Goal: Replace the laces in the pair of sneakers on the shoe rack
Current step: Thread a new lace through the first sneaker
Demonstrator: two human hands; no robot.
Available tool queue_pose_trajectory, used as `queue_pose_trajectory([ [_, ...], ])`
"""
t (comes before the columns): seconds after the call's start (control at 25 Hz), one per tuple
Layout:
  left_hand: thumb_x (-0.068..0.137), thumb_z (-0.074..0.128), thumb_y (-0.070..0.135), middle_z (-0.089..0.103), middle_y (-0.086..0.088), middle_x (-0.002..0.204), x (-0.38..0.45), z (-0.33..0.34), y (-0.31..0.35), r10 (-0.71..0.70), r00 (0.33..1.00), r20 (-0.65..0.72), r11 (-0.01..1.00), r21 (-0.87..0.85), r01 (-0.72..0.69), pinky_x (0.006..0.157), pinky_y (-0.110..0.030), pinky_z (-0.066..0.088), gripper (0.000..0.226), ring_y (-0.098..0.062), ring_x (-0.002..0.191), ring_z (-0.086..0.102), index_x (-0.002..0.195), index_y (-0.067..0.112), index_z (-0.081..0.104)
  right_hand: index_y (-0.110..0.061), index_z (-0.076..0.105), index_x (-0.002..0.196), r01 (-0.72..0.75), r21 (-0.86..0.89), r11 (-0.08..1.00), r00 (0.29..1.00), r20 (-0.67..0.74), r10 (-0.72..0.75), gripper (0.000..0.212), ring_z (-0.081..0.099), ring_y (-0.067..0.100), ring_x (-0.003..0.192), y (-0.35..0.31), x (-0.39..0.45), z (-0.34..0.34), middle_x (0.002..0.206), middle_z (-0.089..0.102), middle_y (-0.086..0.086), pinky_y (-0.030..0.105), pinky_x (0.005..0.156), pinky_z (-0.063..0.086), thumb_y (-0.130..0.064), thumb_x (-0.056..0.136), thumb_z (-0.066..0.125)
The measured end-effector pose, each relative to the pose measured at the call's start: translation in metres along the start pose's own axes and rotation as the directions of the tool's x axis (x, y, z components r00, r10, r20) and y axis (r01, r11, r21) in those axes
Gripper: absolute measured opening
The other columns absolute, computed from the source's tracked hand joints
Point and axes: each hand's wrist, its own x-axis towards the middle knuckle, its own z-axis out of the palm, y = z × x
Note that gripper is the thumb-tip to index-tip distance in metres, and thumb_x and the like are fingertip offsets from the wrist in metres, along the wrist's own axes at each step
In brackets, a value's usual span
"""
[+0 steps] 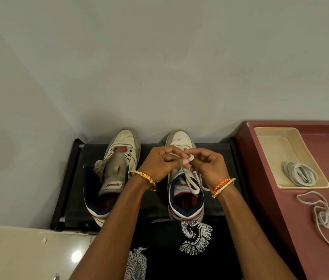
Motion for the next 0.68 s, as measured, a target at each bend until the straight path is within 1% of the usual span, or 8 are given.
queue_pose_trajectory([
  [0.12, 0.077, 0.072, 0.007, 0.072, -0.007, 0.085, 0.0029, -0.0022, 0.0007, -0.166, 0.985, -0.035, 0.984, -0.075, 0.163, 0.079, -0.022, 0.054, 0.034, -0.015, 0.079, 0.071, 0.100, 0.016, 0.048, -0.006, 0.059, 0.085, 0.011, 0.098, 0.995, 0.999, 0.031, -0.014, 0.026, 0.070, 0.010, 0.068, -0.0012, -0.0001, 0.0002, 0.069, 0.072, 0.000, 0.023, 0.061, 0.056, 0.018, 0.077, 0.060],
  [0.28, 0.081, 0.068, 0.011, 0.072, 0.003, 0.081, 0.0041, -0.0063, -0.0011, -0.122, 0.993, 0.007, 0.992, 0.013, 0.122, 0.083, -0.018, 0.052, 0.030, -0.009, 0.084, 0.069, 0.111, 0.013, 0.064, -0.004, 0.063, 0.088, 0.049, 0.054, 0.997, 0.986, 0.158, -0.057, 0.023, 0.069, 0.015, 0.075, -0.0004, -0.0005, -0.0028, 0.079, 0.072, 0.002, 0.027, 0.071, 0.057, 0.016, 0.082, 0.056],
  [0.36, 0.081, 0.069, 0.015, 0.071, 0.004, 0.085, 0.0039, -0.0086, -0.0007, -0.121, 0.990, -0.069, 0.991, 0.046, 0.125, 0.090, -0.022, 0.049, 0.026, -0.008, 0.092, 0.066, 0.107, 0.015, 0.069, -0.002, 0.065, 0.092, 0.058, 0.037, 0.998, 0.978, 0.197, -0.064, 0.021, 0.069, 0.017, 0.077, -0.0017, -0.0008, -0.0058, 0.085, 0.072, 0.004, 0.026, 0.074, 0.056, 0.014, 0.083, 0.055],
  [0.44, 0.082, 0.069, 0.015, 0.070, 0.002, 0.089, 0.0030, -0.0087, 0.0006, -0.111, 0.988, -0.106, 0.990, 0.074, 0.119, 0.088, -0.020, 0.049, 0.025, 0.002, 0.083, 0.065, 0.107, 0.011, 0.070, -0.004, 0.067, 0.093, 0.081, -0.022, 0.996, 0.983, 0.165, -0.077, 0.019, 0.069, 0.014, 0.079, -0.0022, 0.0001, -0.0073, 0.088, 0.072, 0.005, 0.024, 0.072, 0.055, 0.010, 0.084, 0.058],
  [0.48, 0.082, 0.069, 0.015, 0.070, 0.000, 0.090, 0.0023, -0.0079, 0.0008, -0.077, 0.992, -0.099, 0.989, 0.114, 0.089, 0.085, -0.019, 0.050, 0.026, 0.004, 0.079, 0.064, 0.107, 0.009, 0.070, -0.006, 0.068, 0.090, 0.088, -0.054, 0.995, 0.989, 0.128, -0.080, 0.017, 0.069, 0.011, 0.076, -0.0017, 0.0014, -0.0070, 0.088, 0.071, 0.004, 0.022, 0.067, 0.055, 0.007, 0.085, 0.059],
  [0.56, 0.080, 0.072, 0.020, 0.072, -0.002, 0.097, 0.0034, -0.0066, -0.0009, 0.058, 0.994, -0.089, 0.952, 0.304, -0.028, 0.089, -0.019, 0.050, 0.029, -0.002, 0.088, 0.066, 0.107, 0.011, 0.071, -0.010, 0.068, 0.085, 0.071, -0.083, 0.994, 0.996, 0.060, -0.066, 0.017, 0.066, 0.009, 0.064, 0.0001, 0.0037, -0.0052, 0.083, 0.070, 0.004, 0.020, 0.054, 0.053, 0.005, 0.086, 0.060],
  [0.6, 0.078, 0.073, 0.022, 0.073, -0.004, 0.099, 0.0042, -0.0059, -0.0011, 0.136, 0.987, -0.086, 0.899, 0.430, -0.086, 0.088, -0.015, 0.048, 0.029, -0.007, 0.092, 0.066, 0.106, 0.013, 0.072, -0.010, 0.067, 0.083, 0.052, -0.086, 0.995, 0.998, 0.035, -0.049, 0.016, 0.064, 0.009, 0.059, 0.0013, 0.0051, -0.0038, 0.078, 0.069, 0.003, 0.019, 0.048, 0.051, 0.004, 0.086, 0.059],
  [0.68, 0.078, 0.074, 0.022, 0.073, -0.009, 0.089, 0.0068, -0.0066, -0.0008, 0.303, 0.951, -0.065, 0.741, 0.643, -0.192, 0.073, -0.009, 0.042, 0.026, -0.011, 0.079, 0.063, 0.102, 0.016, 0.073, -0.007, 0.067, 0.082, 0.001, -0.082, 0.997, 1.000, 0.002, -0.001, 0.014, 0.061, 0.008, 0.051, 0.0027, 0.0072, -0.0016, 0.066, 0.069, -0.002, 0.019, 0.042, 0.048, 0.003, 0.088, 0.058],
])
